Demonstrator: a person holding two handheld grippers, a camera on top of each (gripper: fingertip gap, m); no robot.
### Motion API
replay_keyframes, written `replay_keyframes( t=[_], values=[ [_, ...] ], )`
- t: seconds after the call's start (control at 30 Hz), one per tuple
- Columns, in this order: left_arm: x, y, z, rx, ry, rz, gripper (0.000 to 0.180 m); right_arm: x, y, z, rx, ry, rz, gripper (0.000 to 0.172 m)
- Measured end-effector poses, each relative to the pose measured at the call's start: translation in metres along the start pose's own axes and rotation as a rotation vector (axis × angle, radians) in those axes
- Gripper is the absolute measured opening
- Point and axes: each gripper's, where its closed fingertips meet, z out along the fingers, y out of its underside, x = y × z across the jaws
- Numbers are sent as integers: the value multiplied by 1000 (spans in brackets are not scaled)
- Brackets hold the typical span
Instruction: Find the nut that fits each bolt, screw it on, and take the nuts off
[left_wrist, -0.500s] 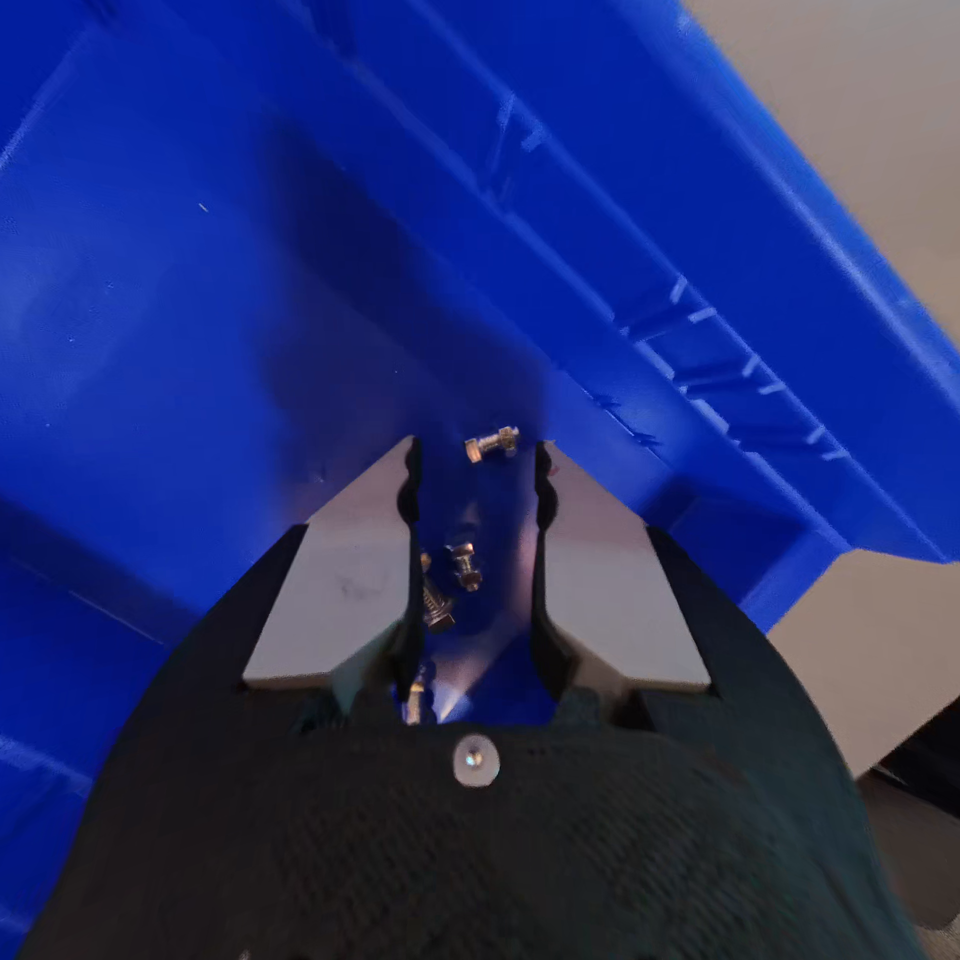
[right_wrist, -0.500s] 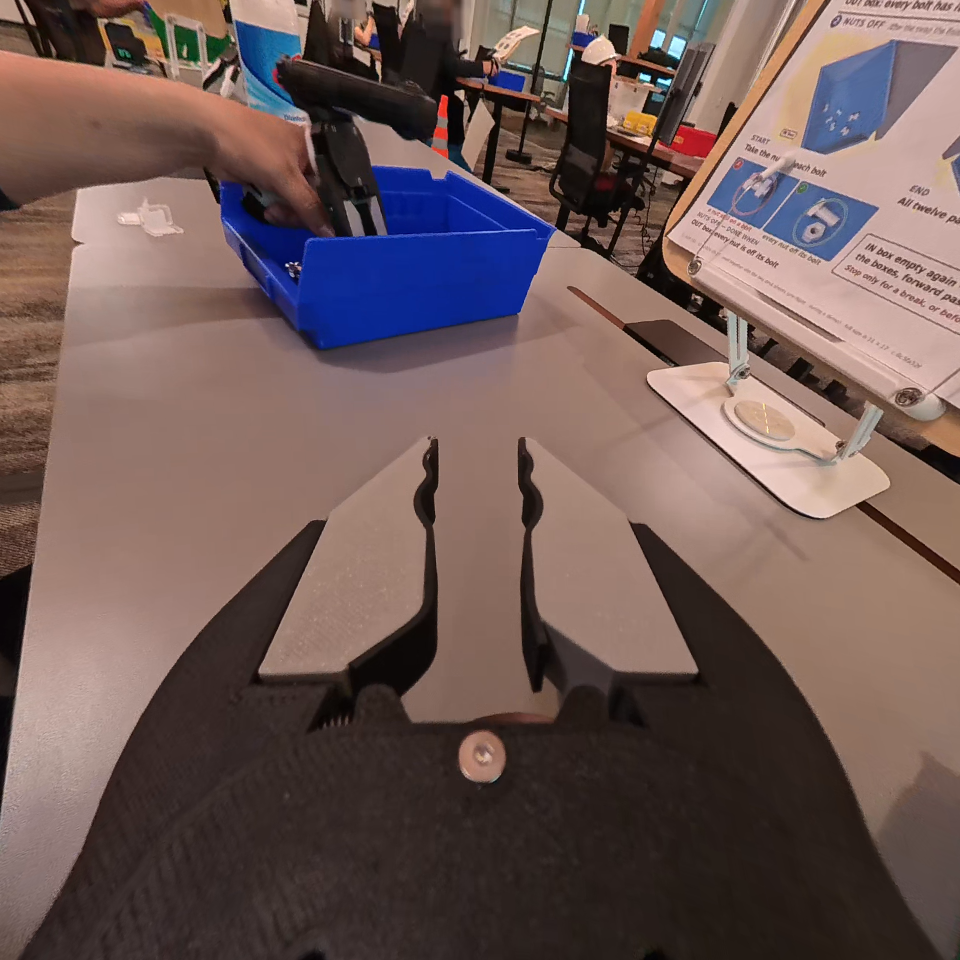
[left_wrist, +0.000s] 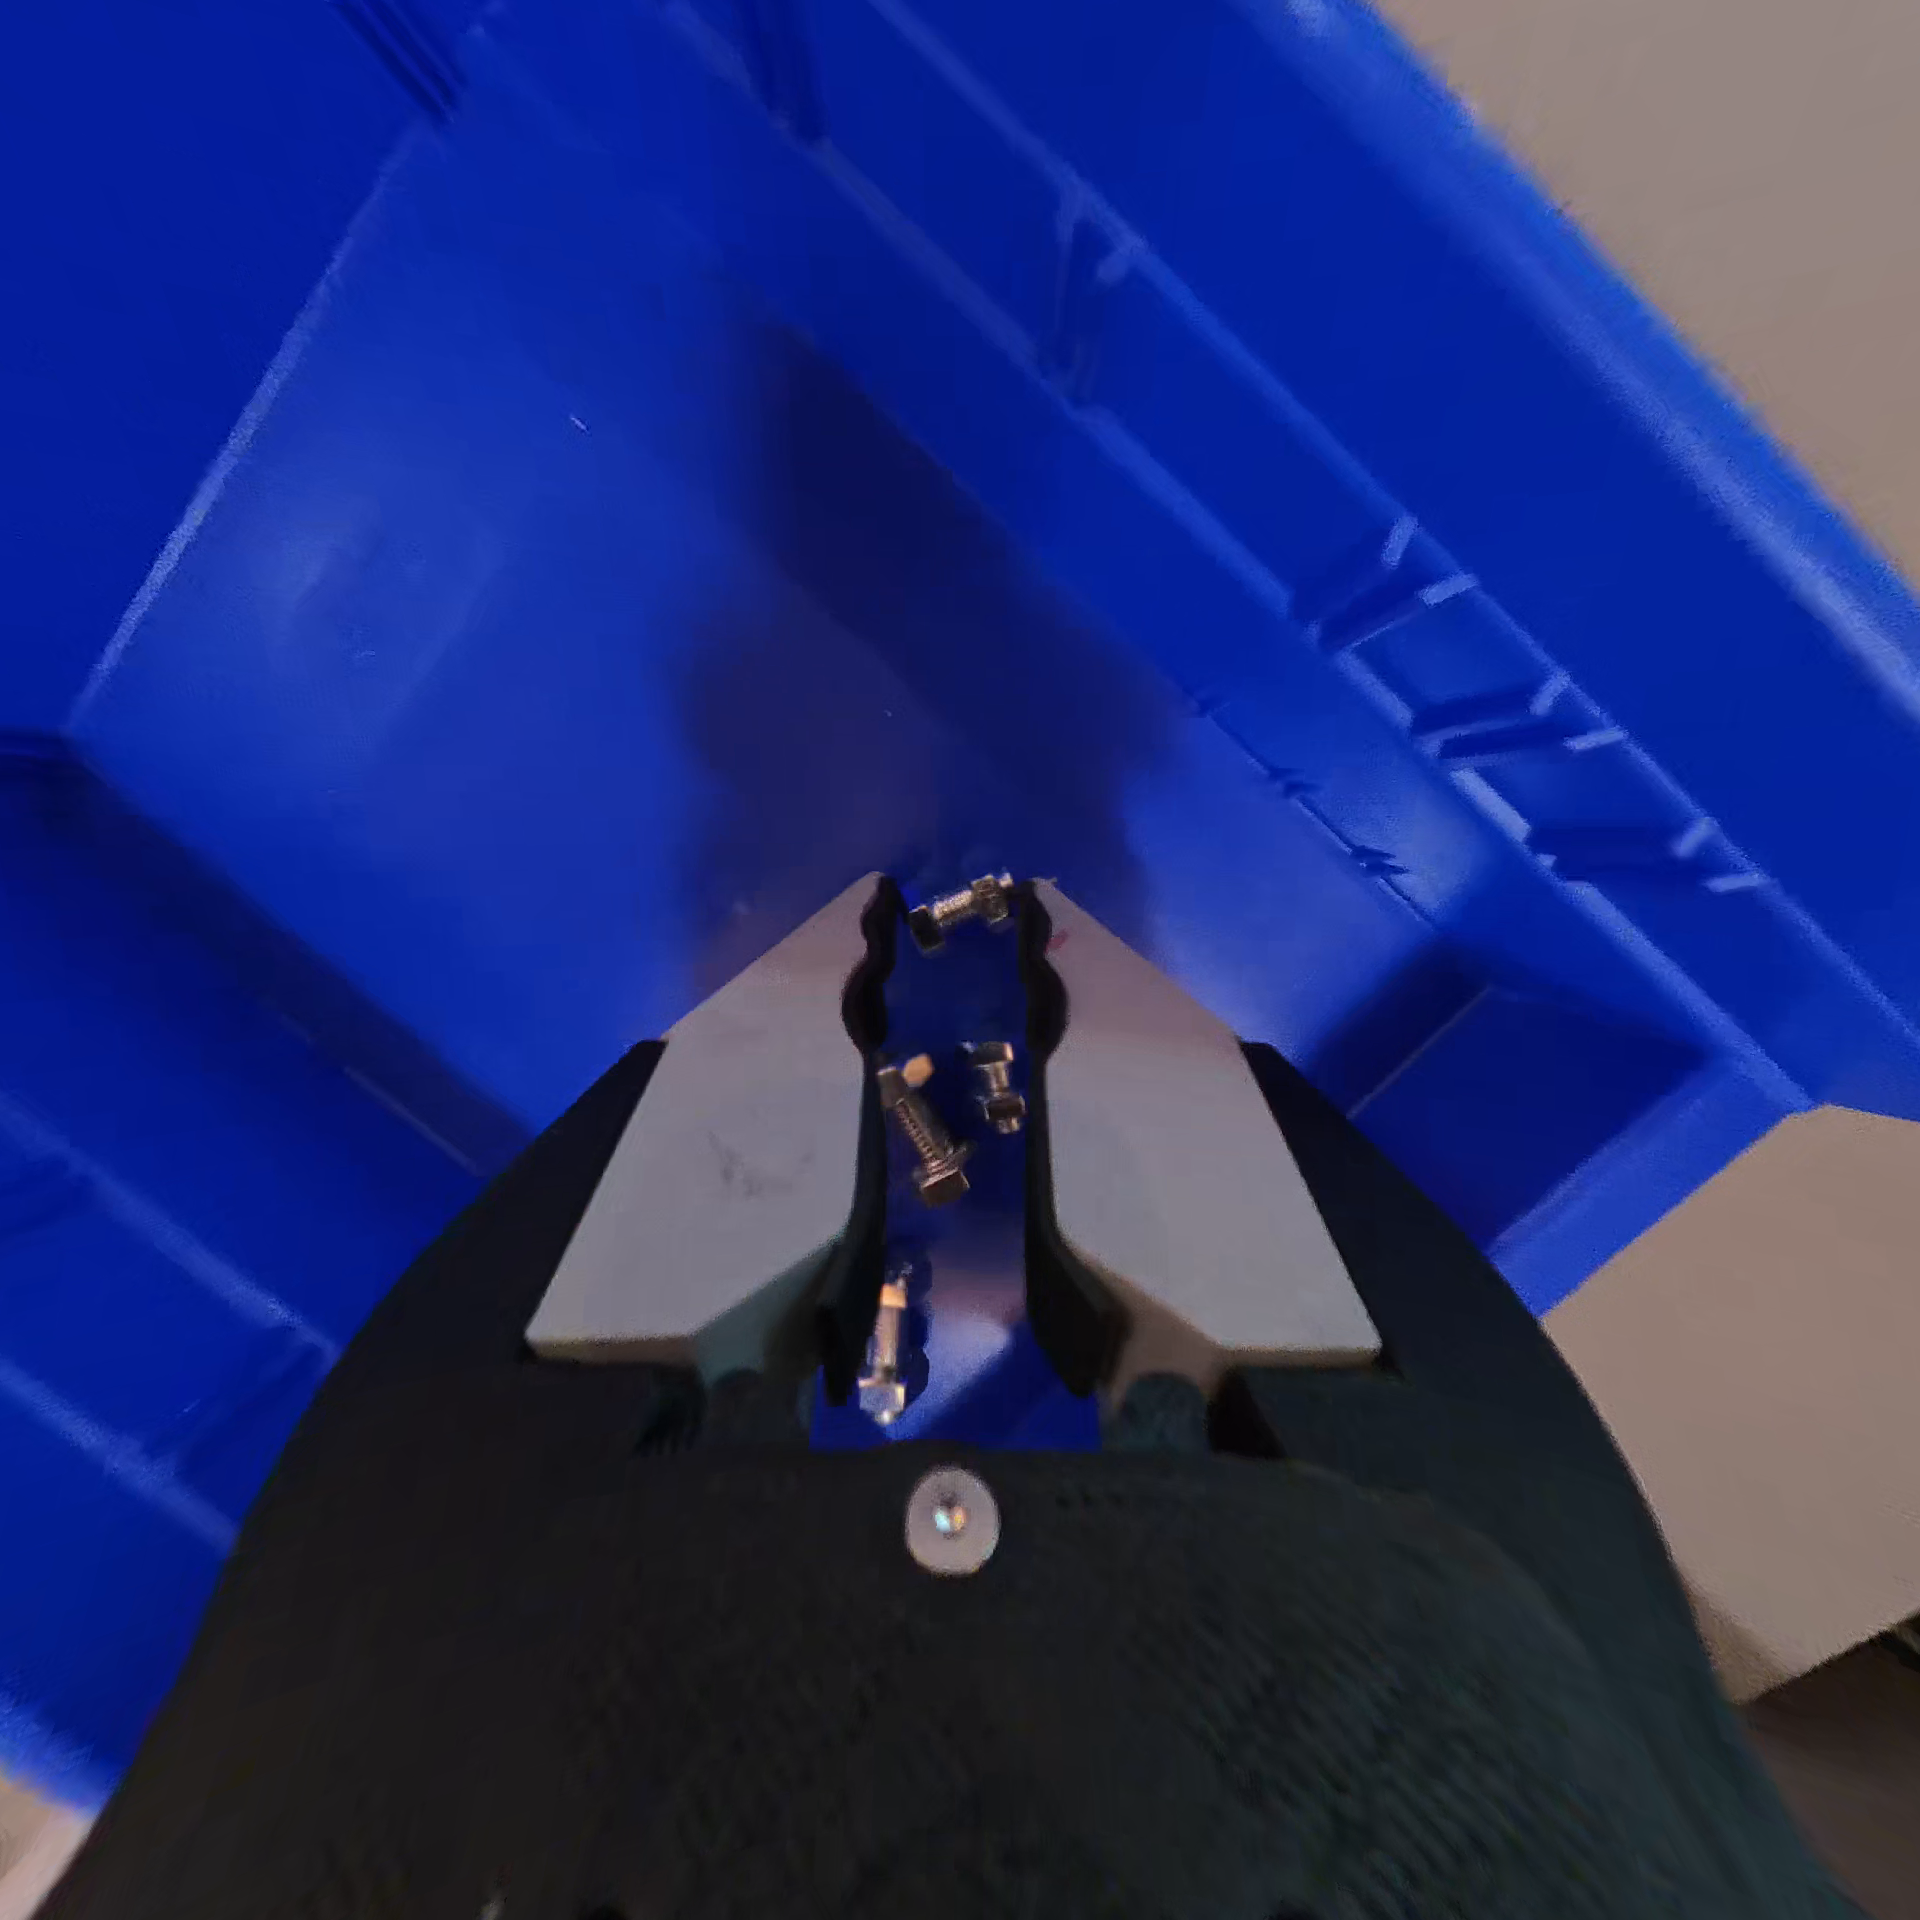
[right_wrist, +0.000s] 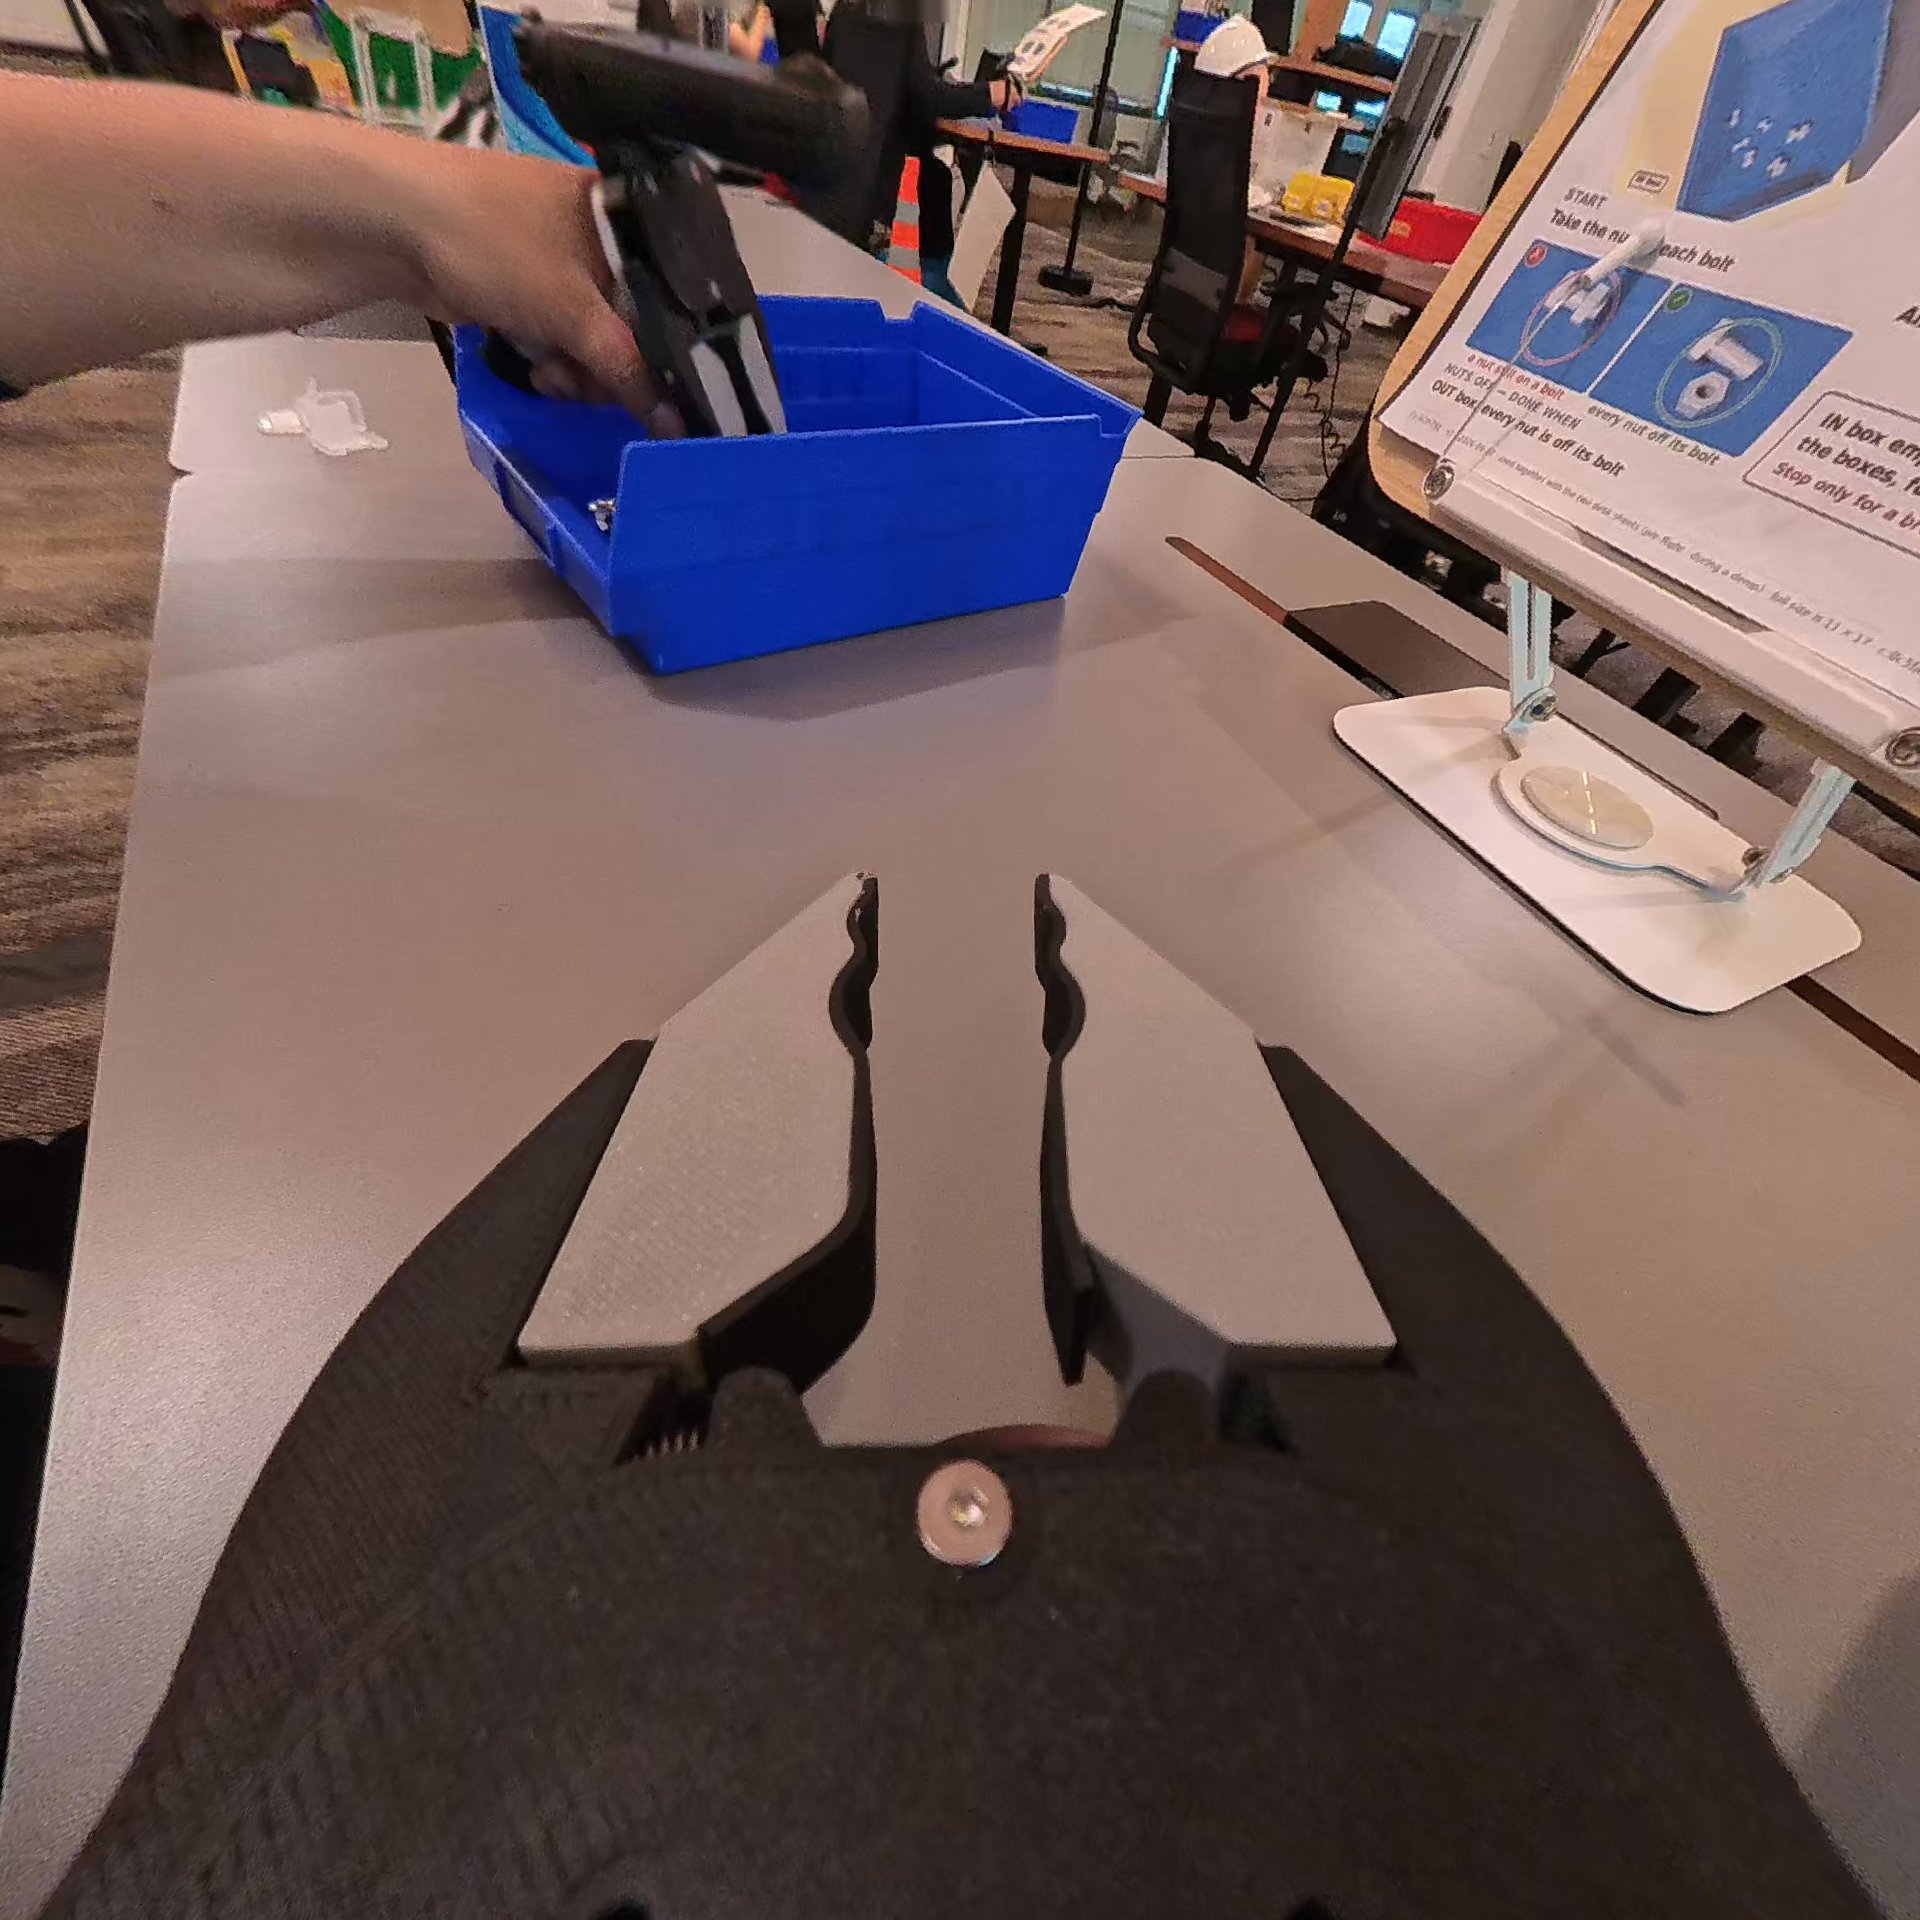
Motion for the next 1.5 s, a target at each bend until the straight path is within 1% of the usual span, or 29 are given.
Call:
replay_keyframes(
  t=[0.1,0.17,0.23,0.33,0.4,0.47,0.53,0.63,0.67,0.77,0.87,0.93,1.0,1.07,1.1,1.17,1.2,1.27,1.3,1.37,1.43,1.5],
  values=[
    [0,-19,-29,140,12,-33,22,-1,2,2,3,-12,15,27],
    [12,-38,-54,277,76,-38,22,-4,4,5,-2,-38,32,28],
    [47,-64,-87,461,232,-17,22,-13,2,9,9,-93,54,30],
    [120,-100,-139,708,517,34,21,-24,-15,13,71,-154,60,31],
    [169,-118,-162,823,712,36,21,-28,-36,12,139,-154,39,30],
    [208,-132,-172,889,890,0,21,-33,-59,10,207,-145,8,30],
    [239,-142,-176,902,1083,-42,21,-40,-78,7,252,-143,-30,31],
    [265,-153,-171,898,1271,-93,21,-41,-93,6,272,-90,-108,31],
    [272,-157,-166,885,1296,-96,21,-41,-96,6,277,-68,-152,29],
    [287,-166,-149,847,1309,-105,21,-47,-102,5,286,-42,-244,25],
    [300,-169,-142,816,1354,-107,21,-39,-94,10,238,20,-273,14],
    [305,-171,-138,804,1369,-117,21,-36,-89,11,231,36,-284,11],
    [308,-170,-138,795,1415,-122,21,-37,-88,8,242,39,-304,10],
    [303,-171,-134,829,1380,-104,22,-33,-83,9,206,37,-288,11],
    [297,-172,-132,864,1347,-90,24,-30,-80,9,198,28,-251,11],
    [282,-172,-124,939,1221,-42,32,-24,-70,11,176,-37,-122,10],
    [276,-170,-116,960,1124,4,33,-21,-64,12,164,-89,-34,10],
    [274,-163,-93,942,904,142,32,-19,-55,13,155,-221,190,10],
    [277,-159,-83,924,820,209,31,-16,-54,14,166,-277,308,11],
    [287,-158,-69,913,696,297,31,-11,-55,14,198,-378,517,10],
    [292,-165,-62,938,592,311,33,-9,-51,18,195,-433,648,10],
    [289,-176,-60,987,518,256,33,-7,-42,27,173,-412,699,11]
  ],
)
